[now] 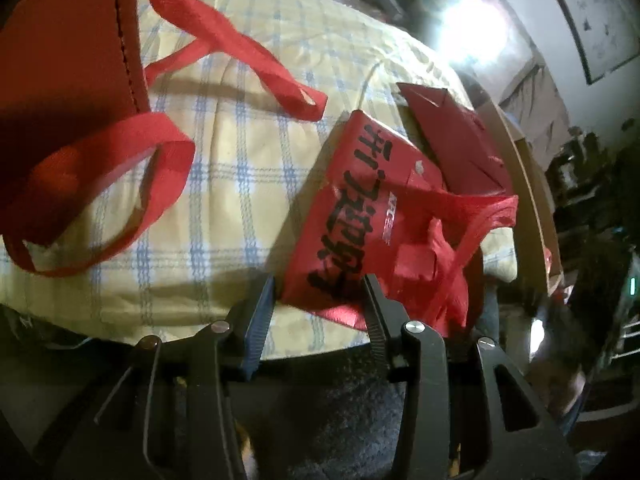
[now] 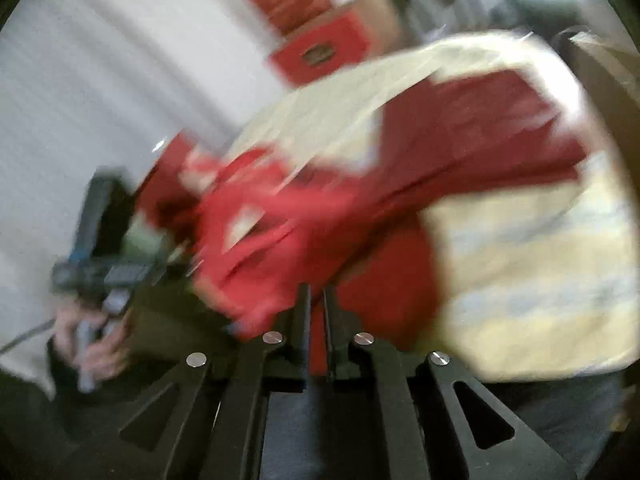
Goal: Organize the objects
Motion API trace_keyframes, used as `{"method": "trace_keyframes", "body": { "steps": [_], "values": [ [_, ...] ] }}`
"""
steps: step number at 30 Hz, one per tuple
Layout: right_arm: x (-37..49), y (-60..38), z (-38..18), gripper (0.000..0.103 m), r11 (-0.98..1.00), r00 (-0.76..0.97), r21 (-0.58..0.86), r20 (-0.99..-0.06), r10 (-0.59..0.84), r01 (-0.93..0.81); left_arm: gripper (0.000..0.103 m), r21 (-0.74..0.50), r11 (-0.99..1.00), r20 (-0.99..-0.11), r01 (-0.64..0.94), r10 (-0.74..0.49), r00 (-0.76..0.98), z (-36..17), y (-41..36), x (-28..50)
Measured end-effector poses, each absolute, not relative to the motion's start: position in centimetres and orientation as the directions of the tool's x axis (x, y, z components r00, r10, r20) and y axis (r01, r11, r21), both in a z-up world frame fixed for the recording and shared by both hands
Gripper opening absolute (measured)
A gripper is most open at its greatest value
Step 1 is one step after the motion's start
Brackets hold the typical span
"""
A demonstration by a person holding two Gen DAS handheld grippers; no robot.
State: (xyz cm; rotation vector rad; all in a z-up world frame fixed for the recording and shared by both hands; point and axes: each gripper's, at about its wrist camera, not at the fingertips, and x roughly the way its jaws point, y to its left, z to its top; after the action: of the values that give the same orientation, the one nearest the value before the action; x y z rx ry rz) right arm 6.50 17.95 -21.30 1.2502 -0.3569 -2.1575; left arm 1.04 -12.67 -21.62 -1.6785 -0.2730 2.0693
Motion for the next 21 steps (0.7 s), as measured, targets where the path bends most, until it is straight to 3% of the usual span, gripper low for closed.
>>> {"method": "trace_keyframes", "body": {
  "steps": [6, 10, 14, 18, 21],
  "values": [
    [4.1, 19.6, -23.1, 0.006, -0.835, -0.396, 0.455, -0.737, -0.549, 0.310, 0.040, -0.392, -0.894, -0.876, -0.218, 0.435, -0.208, -21.0, -12.4, 3.0],
    [7.2, 18.2, -24.1, 0.006, -0.753, -0.342, 0.577, -0.671, -0.657, 0.315, 0.041, -0.324, -0.912, -0.886, -0.252, 0.386, -0.258, -21.3, -11.4, 4.4],
    [10.4, 15.3, -23.8, 0.006, -0.673, -0.221, 0.619, -0.648, -0.729, 0.406, 0.041, -0.376, -0.900, -0.875, -0.219, 0.423, -0.234, -21.3, -12.0, 4.3],
    [8.6, 17.2, -22.0, 0.007, -0.752, -0.361, 0.538, -0.662, -0.657, 0.382, 0.041, -0.399, -0.900, -0.876, -0.178, 0.431, -0.218, -21.5, -13.0, 5.5],
    [4.9, 19.1, -22.2, 0.007, -0.854, -0.468, 0.422, -0.715, -0.519, 0.303, 0.041, -0.444, -0.883, -0.854, -0.153, 0.469, -0.224, -22.0, -13.4, 7.4]
  ]
}}
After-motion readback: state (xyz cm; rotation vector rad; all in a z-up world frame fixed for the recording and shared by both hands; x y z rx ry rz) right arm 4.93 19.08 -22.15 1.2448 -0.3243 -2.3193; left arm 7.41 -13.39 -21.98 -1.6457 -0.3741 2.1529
